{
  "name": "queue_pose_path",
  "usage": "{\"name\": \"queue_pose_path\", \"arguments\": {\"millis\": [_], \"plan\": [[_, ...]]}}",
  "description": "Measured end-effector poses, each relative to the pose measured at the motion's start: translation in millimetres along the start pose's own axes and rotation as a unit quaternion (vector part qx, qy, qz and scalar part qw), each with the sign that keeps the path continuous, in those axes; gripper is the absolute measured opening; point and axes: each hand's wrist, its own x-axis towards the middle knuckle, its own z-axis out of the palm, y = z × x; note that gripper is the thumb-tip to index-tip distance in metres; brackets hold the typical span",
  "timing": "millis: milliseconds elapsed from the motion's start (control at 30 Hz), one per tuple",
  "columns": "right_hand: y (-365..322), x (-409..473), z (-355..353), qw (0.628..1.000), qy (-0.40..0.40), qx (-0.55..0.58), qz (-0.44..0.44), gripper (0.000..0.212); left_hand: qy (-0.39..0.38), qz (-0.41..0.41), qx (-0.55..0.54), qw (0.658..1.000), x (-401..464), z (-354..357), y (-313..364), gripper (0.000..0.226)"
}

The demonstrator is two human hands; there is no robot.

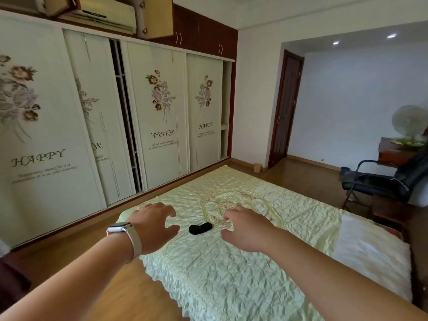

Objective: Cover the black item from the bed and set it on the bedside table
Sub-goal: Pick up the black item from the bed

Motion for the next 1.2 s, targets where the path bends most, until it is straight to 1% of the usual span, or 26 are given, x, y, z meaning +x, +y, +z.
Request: {"name": "queue_pose_path", "arguments": {"millis": [133, 267, 367, 433, 533, 667, 933, 1100, 1200], "plan": [[-14.4, 31.7, 13.9, 0.999, -0.025, -0.017, 0.011, 0.043, -0.009, -0.022, -0.025, 0.999, 23.4, 6.3, -41.2, 0.043], [-28.4, 79.0, 27.1, 0.999, -0.037, -0.016, 0.013, 0.042, -0.01, -0.014, -0.04, 0.999, 54.8, 20.5, -83.4, 0.044], [-46.3, 120.9, 35.9, 0.996, -0.081, 0.005, 0.024, 0.044, -0.028, 0.001, -0.048, 0.998, 79.0, 28.9, -122.9, 0.047], [-58.9, 150.3, 43.5, 0.995, -0.095, 0.006, 0.029, 0.046, -0.03, 0.003, -0.056, 0.998, 95.9, 31.0, -153.8, 0.049], [-79.4, 196.3, 51.4, 0.996, -0.085, 0.004, 0.037, 0.054, -0.031, 0.004, -0.054, 0.998, 120.1, 28.8, -199.6, 0.05], [-104.5, 244.3, 68.4, 0.997, -0.07, -0.003, 0.044, 0.05, -0.029, 0.009, -0.047, 0.998, 150.8, 27.4, -248.6, 0.05], [-113.7, 311.8, 84.0, 0.996, -0.073, -0.018, 0.044, 0.046, -0.032, 0.021, -0.069, 0.997, 198.6, 41.5, -298.8, 0.048], [-96.6, 353.5, 103.0, 0.994, -0.096, -0.004, 0.045, 0.048, -0.05, 0.006, -0.062, 0.997, 233.1, 64.4, -317.0, 0.048], [-79.8, 387.2, 111.8, 0.995, -0.096, 0.006, 0.042, 0.047, -0.066, 0.003, -0.056, 0.996, 261.8, 77.9, -322.1, 0.048]]}}
